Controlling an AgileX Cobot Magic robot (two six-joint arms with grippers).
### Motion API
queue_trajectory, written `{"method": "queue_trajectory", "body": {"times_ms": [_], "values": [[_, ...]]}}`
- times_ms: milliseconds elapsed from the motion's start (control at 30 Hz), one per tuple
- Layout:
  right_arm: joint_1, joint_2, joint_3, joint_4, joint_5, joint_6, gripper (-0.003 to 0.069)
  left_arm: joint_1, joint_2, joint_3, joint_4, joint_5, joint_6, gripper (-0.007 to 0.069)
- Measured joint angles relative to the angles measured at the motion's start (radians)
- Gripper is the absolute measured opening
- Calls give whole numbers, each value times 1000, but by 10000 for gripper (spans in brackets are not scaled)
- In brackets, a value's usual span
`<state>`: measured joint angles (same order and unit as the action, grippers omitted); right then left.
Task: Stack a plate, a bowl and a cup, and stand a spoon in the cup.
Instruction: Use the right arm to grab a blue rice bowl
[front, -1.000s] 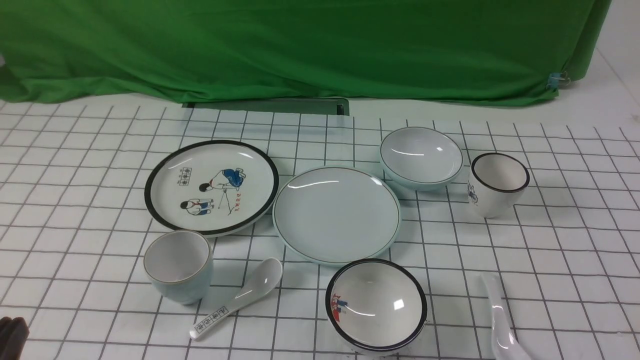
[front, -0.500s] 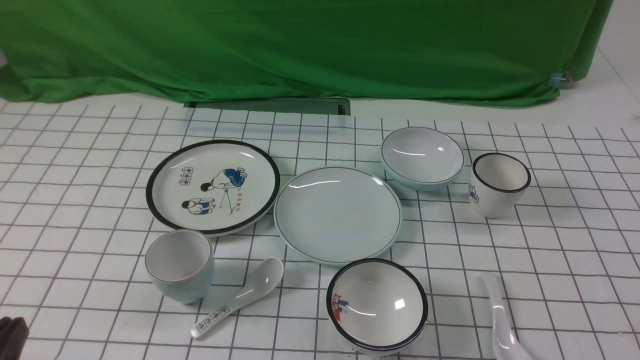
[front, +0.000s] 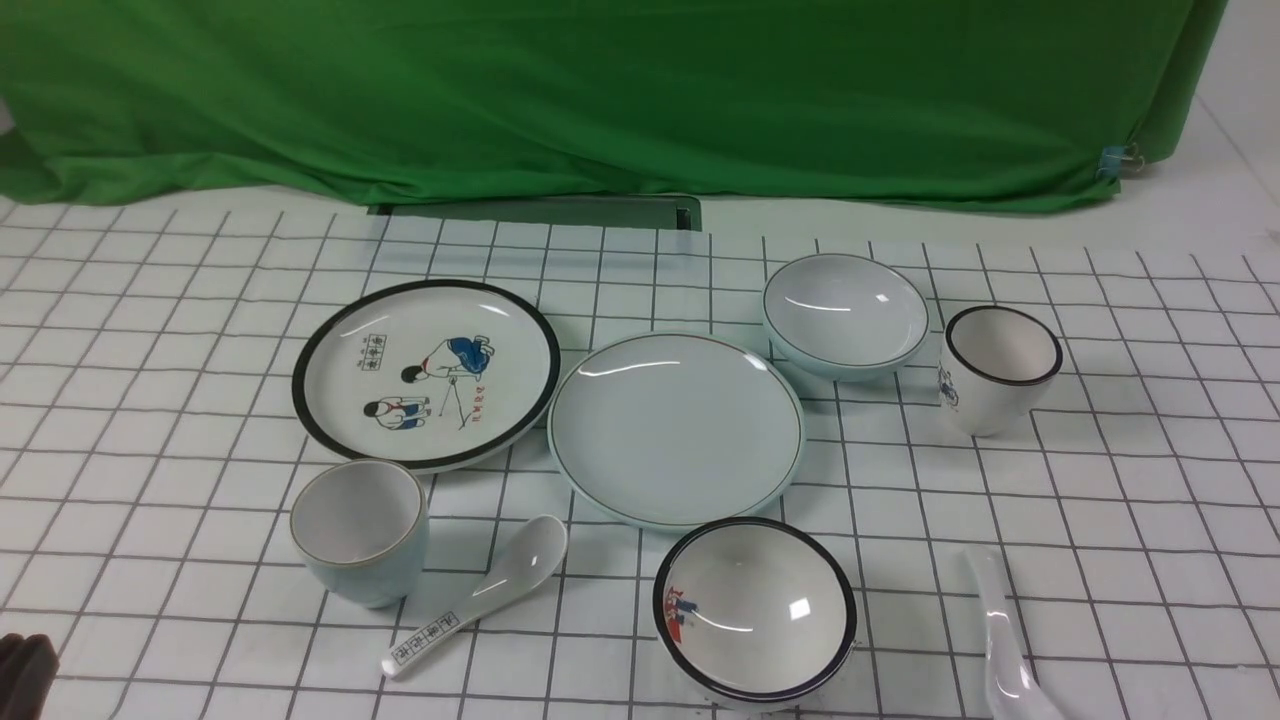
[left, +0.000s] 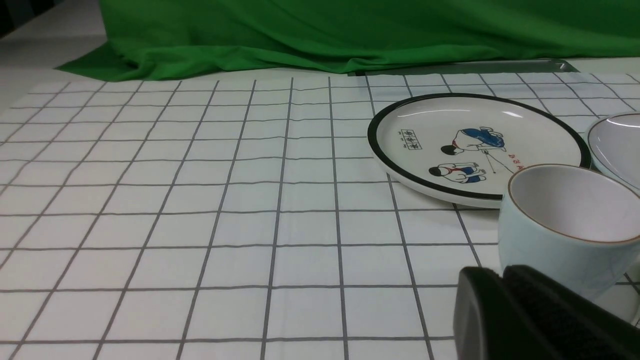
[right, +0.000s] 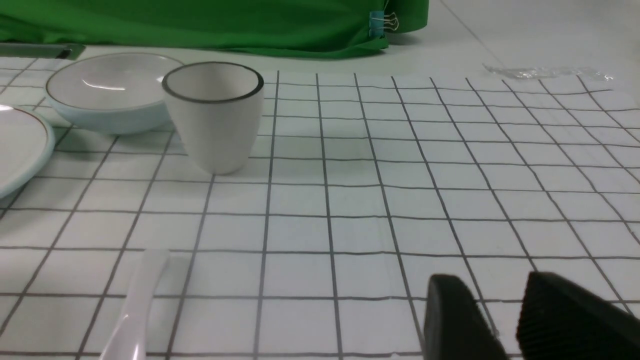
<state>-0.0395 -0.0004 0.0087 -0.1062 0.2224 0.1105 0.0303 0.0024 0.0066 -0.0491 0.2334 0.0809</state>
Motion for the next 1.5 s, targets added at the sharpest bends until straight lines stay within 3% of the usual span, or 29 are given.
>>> {"method": "queue_trajectory", "body": {"times_ms": [467, 533, 567, 667, 733, 767, 867, 933, 1133, 1333, 1433, 1500], "values": [[0, 0, 0, 0, -10, 102, 242, 0, 0, 0, 16, -3, 0, -9], [0, 0, 0, 0, -10, 105, 242, 0, 0, 0, 6, -14, -9, -9], [0, 0, 0, 0, -10, 131, 242, 0, 0, 0, -63, -41, -59, -9], [0, 0, 0, 31, -11, 303, 242, 0, 0, 0, -382, -122, -273, -9], [0, 0, 0, 93, -13, 516, 242, 0, 0, 0, -606, -167, -417, -9], [0, 0, 0, 130, -13, 688, 242, 0, 0, 0, -693, -187, -472, -9], [0, 0, 0, 167, -11, 933, 242, 0, 0, 0, -705, -201, -487, -9], [0, 0, 0, 175, -4, 1005, 242, 0, 0, 0, -653, -209, -487, -9], [0, 0, 0, 138, -6, 986, 242, 0, 0, 0, -618, -212, -554, -9], [5, 0, 0, 123, -115, 919, 235, 0, -1, -41, -557, -172, -518, -9], [43, 6, 0, 121, -288, 776, 192, 0, 19, -167, -449, -36, -459, -9], [73, 44, -3, 120, -315, 714, 137, 0, 84, -253, -380, 56, -395, -9]]}}
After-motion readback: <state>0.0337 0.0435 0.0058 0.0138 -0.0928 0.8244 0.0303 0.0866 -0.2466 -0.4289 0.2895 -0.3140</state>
